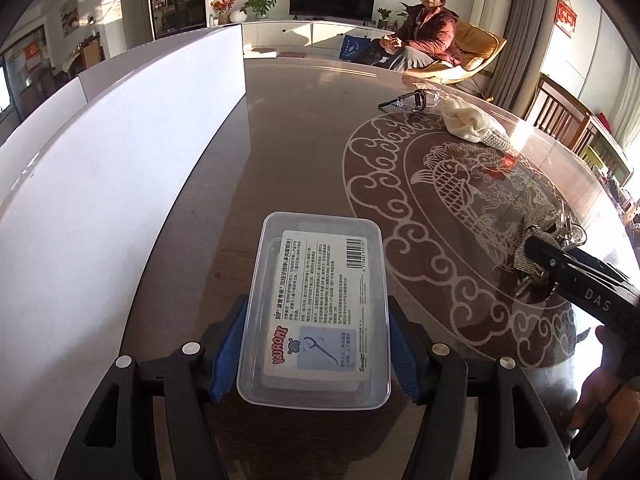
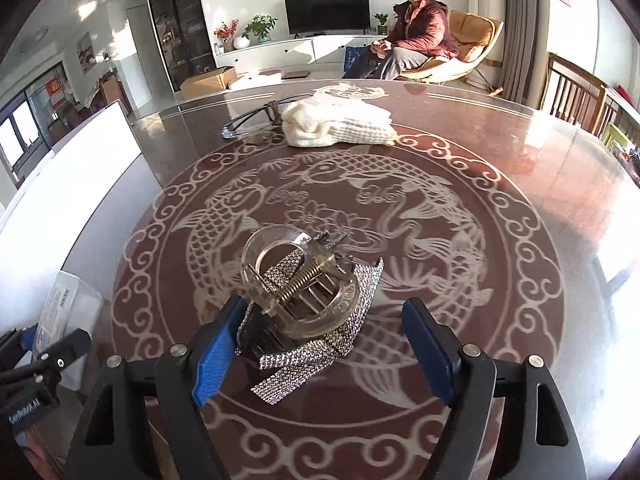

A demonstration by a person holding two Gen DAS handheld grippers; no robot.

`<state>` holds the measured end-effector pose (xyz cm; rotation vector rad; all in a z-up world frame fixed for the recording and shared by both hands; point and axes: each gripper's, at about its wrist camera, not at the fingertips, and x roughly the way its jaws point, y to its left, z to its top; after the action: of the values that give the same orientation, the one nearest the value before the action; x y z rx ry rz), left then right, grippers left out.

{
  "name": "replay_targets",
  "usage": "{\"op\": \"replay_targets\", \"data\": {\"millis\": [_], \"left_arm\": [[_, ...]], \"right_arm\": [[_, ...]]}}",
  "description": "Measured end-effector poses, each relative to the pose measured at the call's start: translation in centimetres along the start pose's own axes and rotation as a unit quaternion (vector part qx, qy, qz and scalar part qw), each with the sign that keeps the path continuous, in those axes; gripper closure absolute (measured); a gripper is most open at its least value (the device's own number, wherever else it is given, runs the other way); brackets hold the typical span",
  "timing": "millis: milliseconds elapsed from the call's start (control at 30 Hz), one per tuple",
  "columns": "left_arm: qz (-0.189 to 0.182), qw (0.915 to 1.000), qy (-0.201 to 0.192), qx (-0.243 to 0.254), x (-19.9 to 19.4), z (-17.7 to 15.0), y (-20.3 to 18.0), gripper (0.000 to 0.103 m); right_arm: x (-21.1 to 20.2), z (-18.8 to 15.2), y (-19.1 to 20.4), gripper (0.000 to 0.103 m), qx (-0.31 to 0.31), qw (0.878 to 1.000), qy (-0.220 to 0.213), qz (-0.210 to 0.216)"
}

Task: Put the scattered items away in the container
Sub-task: 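Grasp the glittery bow clip with the right tool while the left tool holds the box, then hold the clear box and bow clip lifted above the table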

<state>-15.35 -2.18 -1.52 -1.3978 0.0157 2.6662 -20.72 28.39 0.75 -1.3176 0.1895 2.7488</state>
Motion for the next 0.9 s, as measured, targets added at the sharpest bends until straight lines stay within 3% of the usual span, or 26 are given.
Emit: {"op": "replay_targets", "data": {"millis": [67, 167, 233, 300, 367, 800, 867, 900], "left_arm": [[0.01, 0.9999, -0.001, 0.008, 0.1, -0.1, -0.4, 0.04], [0.02, 0.9995, -0.006, 0.022, 0.3, -0.3, -1.2, 0.029], [0.017, 0.9995, -0.005, 0.026, 0.6, -0.5, -1.6, 0.007], [0.018, 0.9995, 0.001, 0.027, 0.8, -0.5, -1.8, 0.0], [0.016, 0.9995, 0.002, 0.027, 0.9, -0.4, -1.7, 0.0], [0.018, 0.9995, 0.01, 0.025, 0.8, -0.5, -1.9, 0.0], [0.012, 0.9995, 0.013, 0.028, 0.8, -0.5, -2.0, 0.0], [0.011, 0.9995, 0.006, 0.03, 0.5, -0.6, -2.0, 0.012]], "right_arm": [[-0.5, -0.3, -2.3, 0.022, 0.015, 1.0, 0.0, 0.002], [-0.9, -0.5, -3.3, 0.021, 0.014, 1.0, -0.003, 0.024], [-0.7, -0.4, -2.8, 0.02, 0.001, 1.0, 0.0, 0.02], [-0.2, -0.3, -1.8, 0.02, -0.024, 1.0, 0.009, -0.004], [0.0, -0.4, -1.0, 0.02, -0.038, 0.999, 0.012, -0.022], [0.0, -0.4, -1.3, 0.019, -0.032, 0.999, 0.013, -0.015], [-0.2, -0.4, -1.6, 0.024, -0.026, 1.0, 0.009, -0.015], [-0.4, -0.5, -1.8, 0.039, -0.021, 1.0, 0.004, -0.01]]}}
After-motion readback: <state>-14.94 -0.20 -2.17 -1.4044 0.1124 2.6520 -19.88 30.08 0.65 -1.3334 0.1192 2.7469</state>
